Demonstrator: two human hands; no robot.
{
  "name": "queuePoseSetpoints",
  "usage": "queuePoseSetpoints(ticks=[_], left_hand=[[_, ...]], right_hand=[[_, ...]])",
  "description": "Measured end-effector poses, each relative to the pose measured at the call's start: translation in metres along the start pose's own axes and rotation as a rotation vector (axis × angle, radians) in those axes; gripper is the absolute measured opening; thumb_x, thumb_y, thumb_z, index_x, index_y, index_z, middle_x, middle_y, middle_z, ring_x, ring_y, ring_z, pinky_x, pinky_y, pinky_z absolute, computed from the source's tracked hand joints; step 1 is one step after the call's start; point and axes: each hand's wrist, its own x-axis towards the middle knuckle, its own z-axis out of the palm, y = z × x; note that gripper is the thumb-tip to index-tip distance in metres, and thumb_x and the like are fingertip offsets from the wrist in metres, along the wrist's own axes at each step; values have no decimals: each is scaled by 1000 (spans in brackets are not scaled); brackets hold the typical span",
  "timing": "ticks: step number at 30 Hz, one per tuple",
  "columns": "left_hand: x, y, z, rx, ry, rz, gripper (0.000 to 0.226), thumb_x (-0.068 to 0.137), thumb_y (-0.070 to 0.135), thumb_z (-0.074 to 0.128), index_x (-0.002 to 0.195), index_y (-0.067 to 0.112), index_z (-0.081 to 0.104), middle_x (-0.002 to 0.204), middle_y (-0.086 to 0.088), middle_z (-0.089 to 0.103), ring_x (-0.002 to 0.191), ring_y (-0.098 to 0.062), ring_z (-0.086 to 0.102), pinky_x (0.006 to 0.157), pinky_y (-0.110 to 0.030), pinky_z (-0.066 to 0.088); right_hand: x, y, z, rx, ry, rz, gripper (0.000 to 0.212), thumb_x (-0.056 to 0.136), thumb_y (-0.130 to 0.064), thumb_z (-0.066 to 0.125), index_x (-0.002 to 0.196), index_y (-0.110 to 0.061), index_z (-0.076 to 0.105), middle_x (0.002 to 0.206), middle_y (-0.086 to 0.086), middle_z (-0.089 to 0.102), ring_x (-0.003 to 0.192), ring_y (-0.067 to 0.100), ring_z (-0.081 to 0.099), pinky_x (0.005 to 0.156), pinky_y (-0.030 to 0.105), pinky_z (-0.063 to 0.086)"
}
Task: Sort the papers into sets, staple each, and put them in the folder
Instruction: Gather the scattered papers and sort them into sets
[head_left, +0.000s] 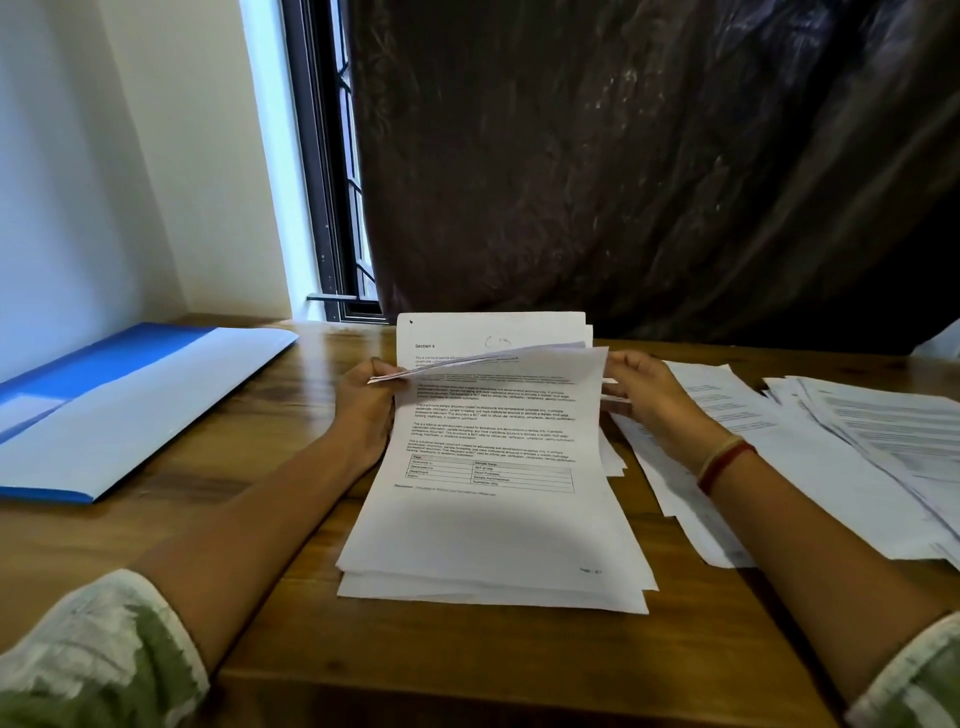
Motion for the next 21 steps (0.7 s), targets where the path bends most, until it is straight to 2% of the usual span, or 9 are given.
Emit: queuePoseSetpoints(ticks=[3,5,7,9,12,14,16,18,21], left_hand=[[1,-1,0,14,-9,33,33,83,-15,54,63,10,47,56,3,65,48,-13,64,45,-21,51],[0,-1,0,11,-12,34,32,84,-14,54,64,10,47,58,0,66,49,-15,64,46,-22,51],[0,0,-1,-5,-8,5,28,84,-14,55,70,10,48,70,-9,66,57,-21,65,49,-26,54],[-1,1,-4,-21,-11,-20,21,82,-15,54,86,5,54,85,-17,66,67,-28,65,53,-31,58],[0,0,-5,-8,-37,-16,34,81,-20,45,105,1,57,96,-19,67,77,-32,66,62,-39,59],[-2,0,-4,1,-48,9,41,81,-21,43,115,0,54,105,-17,67,86,-32,67,70,-43,58],[-2,1,-2,-20,-80,21,46,82,-20,44,122,1,51,111,-14,67,90,-31,68,65,-40,60],[-1,1,-2,-7,-125,-28,39,86,-13,46,123,0,53,109,-15,68,85,-29,68,62,-36,59],[-3,-3,0,98,-281,-128,31,95,4,50,125,0,57,112,-16,69,95,-32,69,88,-47,53]], right_hand=[[-5,1,3,123,-126,54,72,73,-74,43,130,-31,53,136,3,56,125,28,52,107,48,41],[-7,0,5,172,-235,70,78,69,-78,34,133,-36,49,138,3,54,126,28,52,108,48,40],[-10,-2,5,212,-332,54,69,70,-79,31,124,-42,52,132,0,59,120,25,57,104,48,44],[-13,-2,4,198,-389,13,54,76,-70,42,122,-43,52,126,-2,63,111,22,64,95,45,52],[-12,5,9,179,-420,14,53,86,-22,67,133,-31,44,124,1,65,108,24,66,87,46,56],[-9,9,16,110,-359,18,57,88,-2,64,135,-27,41,124,0,64,109,25,64,87,48,56],[-7,8,18,112,-242,-1,51,90,0,60,131,-25,43,119,-2,64,103,20,65,81,40,59],[-2,7,15,189,-136,-11,45,89,-1,62,126,-22,46,119,3,65,99,21,66,80,37,58],[3,5,12,367,-65,0,33,90,1,60,118,-14,53,116,9,67,99,25,67,81,36,57]])
